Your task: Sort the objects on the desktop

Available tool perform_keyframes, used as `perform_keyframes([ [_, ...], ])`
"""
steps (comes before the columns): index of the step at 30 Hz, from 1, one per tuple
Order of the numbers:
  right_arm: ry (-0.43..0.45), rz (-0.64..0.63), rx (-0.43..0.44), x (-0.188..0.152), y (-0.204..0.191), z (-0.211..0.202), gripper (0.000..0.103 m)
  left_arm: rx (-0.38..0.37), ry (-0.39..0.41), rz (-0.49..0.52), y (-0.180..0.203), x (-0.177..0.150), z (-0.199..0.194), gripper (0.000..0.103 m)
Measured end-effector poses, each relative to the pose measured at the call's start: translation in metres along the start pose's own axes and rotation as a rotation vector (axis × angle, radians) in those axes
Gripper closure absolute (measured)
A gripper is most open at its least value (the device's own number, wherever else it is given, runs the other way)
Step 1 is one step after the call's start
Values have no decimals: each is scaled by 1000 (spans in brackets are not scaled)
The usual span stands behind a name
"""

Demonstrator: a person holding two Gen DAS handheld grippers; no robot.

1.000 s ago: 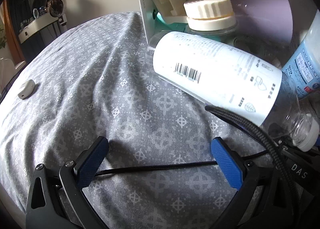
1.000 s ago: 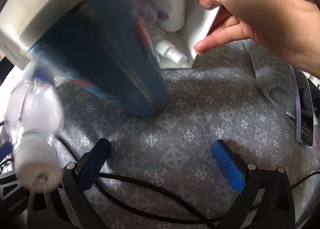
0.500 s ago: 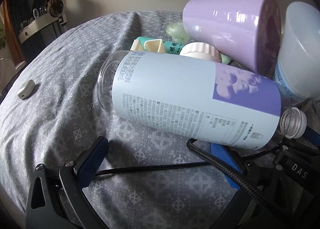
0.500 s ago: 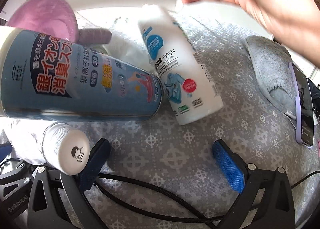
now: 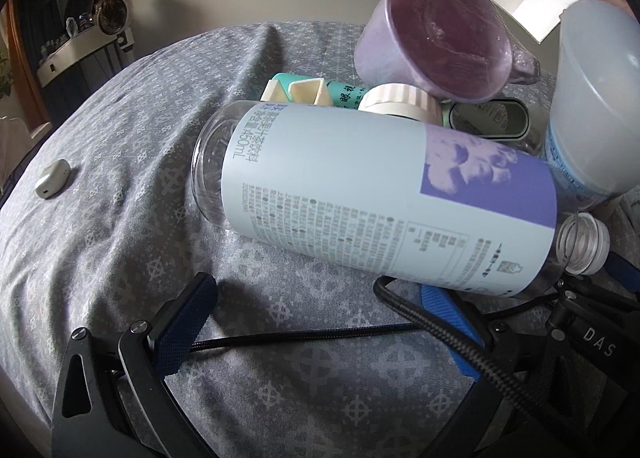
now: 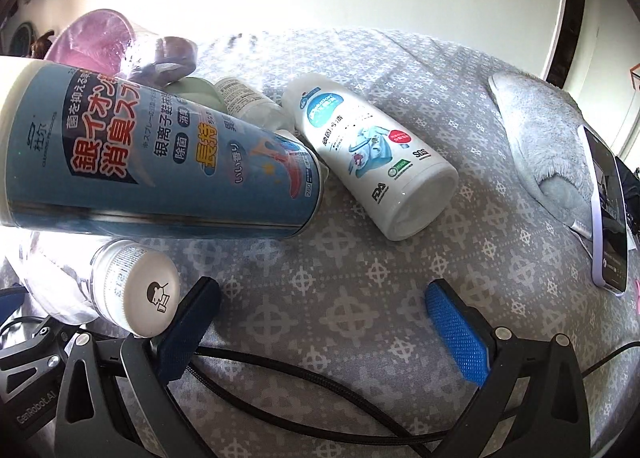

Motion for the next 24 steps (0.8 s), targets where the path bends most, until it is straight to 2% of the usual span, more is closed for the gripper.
perform_keyframes([
  [24, 0, 0, 0, 4, 6, 4, 0, 1, 0, -1, 0, 0, 1, 0],
])
Point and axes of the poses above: each gripper's, at about its wrist camera, not at the fingertips, and z roughly the way its jaws point, y to its right, x to its top, the point moved 5 cm from there along z, roughly the way its jaws point, and after that the axes turned 13 degrees about x, right-handed, at the moved point
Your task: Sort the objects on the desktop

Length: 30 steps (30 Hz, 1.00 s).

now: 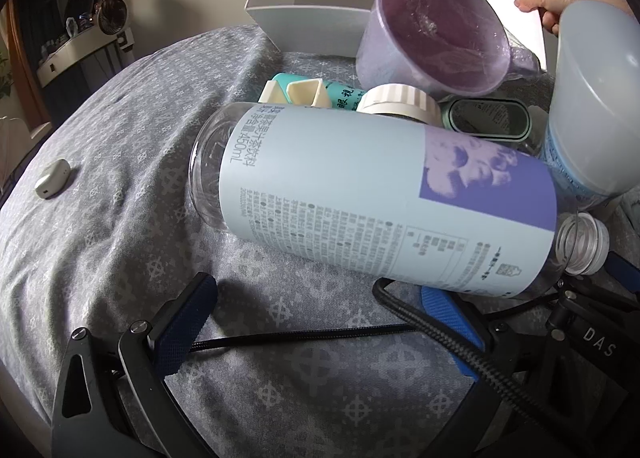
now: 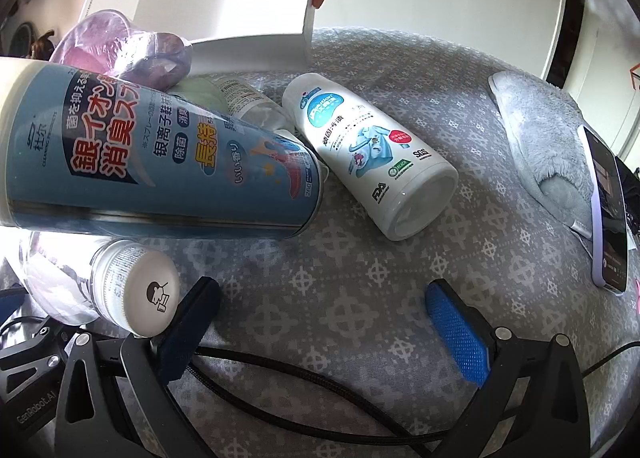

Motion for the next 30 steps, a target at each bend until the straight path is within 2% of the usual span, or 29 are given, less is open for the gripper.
perform_keyframes([
  [30, -1, -1, 0, -3, 7, 6, 0, 3, -1, -4, 0, -1, -1, 0],
])
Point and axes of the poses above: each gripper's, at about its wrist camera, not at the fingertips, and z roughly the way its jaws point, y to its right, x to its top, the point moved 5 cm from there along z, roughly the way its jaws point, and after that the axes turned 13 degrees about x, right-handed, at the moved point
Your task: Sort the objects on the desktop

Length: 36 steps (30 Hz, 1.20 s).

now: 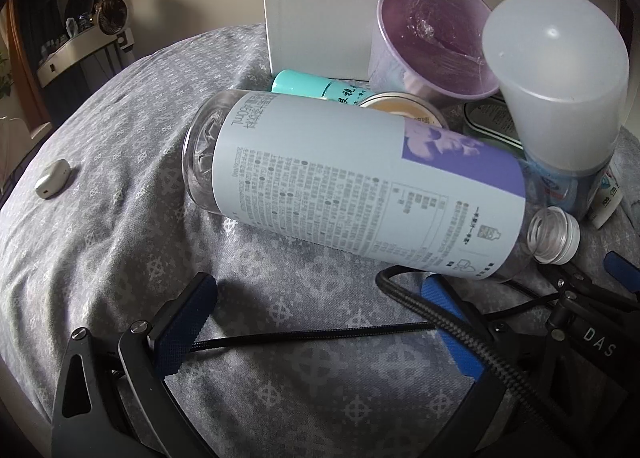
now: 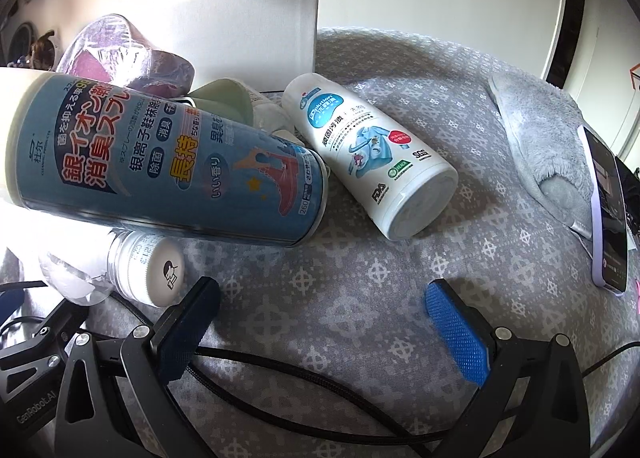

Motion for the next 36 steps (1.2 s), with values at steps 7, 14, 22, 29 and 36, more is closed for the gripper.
perform_keyframes([
  [7, 0, 0, 0, -1, 0, 0, 0, 1, -1, -1, 0, 0, -1, 0],
  [14, 0, 0, 0, -2, 1, 0, 0, 1, 0, -1, 0, 0, 0, 0],
  [22, 0, 0, 1, -1, 2, 0, 0, 4, -1, -4, 0, 0, 0, 0],
  [29, -1, -1, 1, 0, 3, 0, 0, 1, 0, -3, 1, -1, 0, 0],
  [36, -2, -2, 0, 1, 4, 0, 0, 3, 0, -3, 3, -1, 2, 0],
])
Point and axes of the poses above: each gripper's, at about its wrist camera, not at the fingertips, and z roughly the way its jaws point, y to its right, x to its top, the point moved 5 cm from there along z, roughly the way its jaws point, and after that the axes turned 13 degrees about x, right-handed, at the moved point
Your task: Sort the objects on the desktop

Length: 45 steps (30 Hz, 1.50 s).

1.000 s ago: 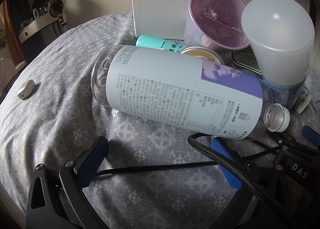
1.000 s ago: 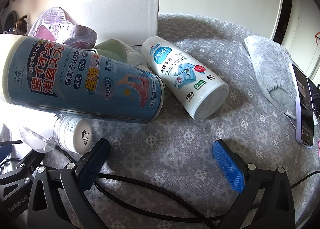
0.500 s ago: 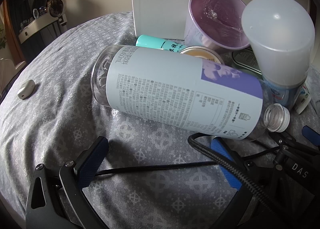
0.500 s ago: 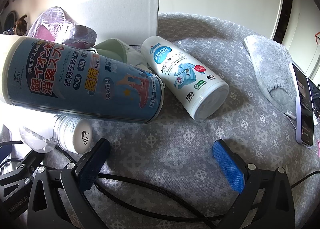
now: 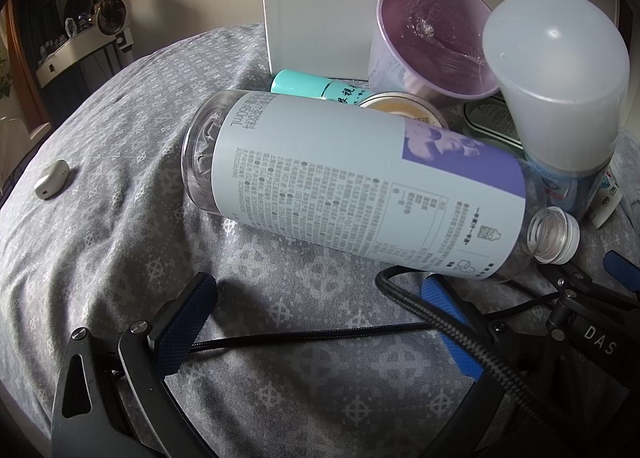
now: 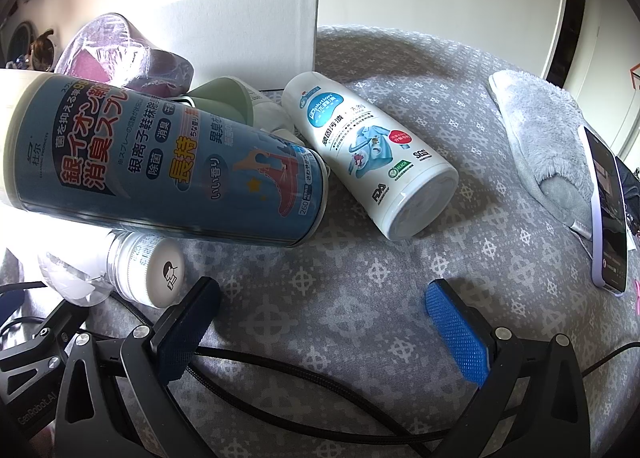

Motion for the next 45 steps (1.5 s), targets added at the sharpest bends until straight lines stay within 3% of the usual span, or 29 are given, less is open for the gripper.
perform_keyframes([
  [5, 0, 1, 1, 0, 0, 0, 0, 10, -24, -6, -3, 2, 4, 0],
  [9, 1, 5, 6, 0, 1, 0, 0, 65, -167, -52, -6, -2, -1, 0],
  [18, 3, 8, 11, -1, 3, -3, 0, 138, -221, -128, -32, -48, -63, 1],
  [21, 4, 4, 6, -1, -4, -5, 0, 27, -209, -155, -27, -48, -85, 1],
  [23, -1, -8, -10, -1, -5, -4, 0, 8, -185, -168, -25, -46, -101, 1],
  [26, 1, -4, -3, -2, -5, -5, 0, -82, -53, -220, -22, -32, -133, 1],
  [29, 0, -7, -7, -3, -7, -5, 0, -111, 100, -235, -23, 0, -159, 1],
  [31, 0, -7, -8, -4, -7, -6, 0, -170, 144, -279, -25, 21, -160, 0],
  [35, 0, -7, -7, -4, -7, -5, 0, -242, 32, -413, -26, 42, -132, 0],
  [40, -1, -7, -7, -3, -7, -5, 0, -165, -35, -530, -44, 40, -109, 1],
  [43, -1, -7, -7, -3, -7, -5, 0, -303, -107, -721, -59, 35, -77, 1],
  [45, -1, -7, -7, -3, -7, -5, 0, -350, -195, -786, -55, 33, -49, 1],
])
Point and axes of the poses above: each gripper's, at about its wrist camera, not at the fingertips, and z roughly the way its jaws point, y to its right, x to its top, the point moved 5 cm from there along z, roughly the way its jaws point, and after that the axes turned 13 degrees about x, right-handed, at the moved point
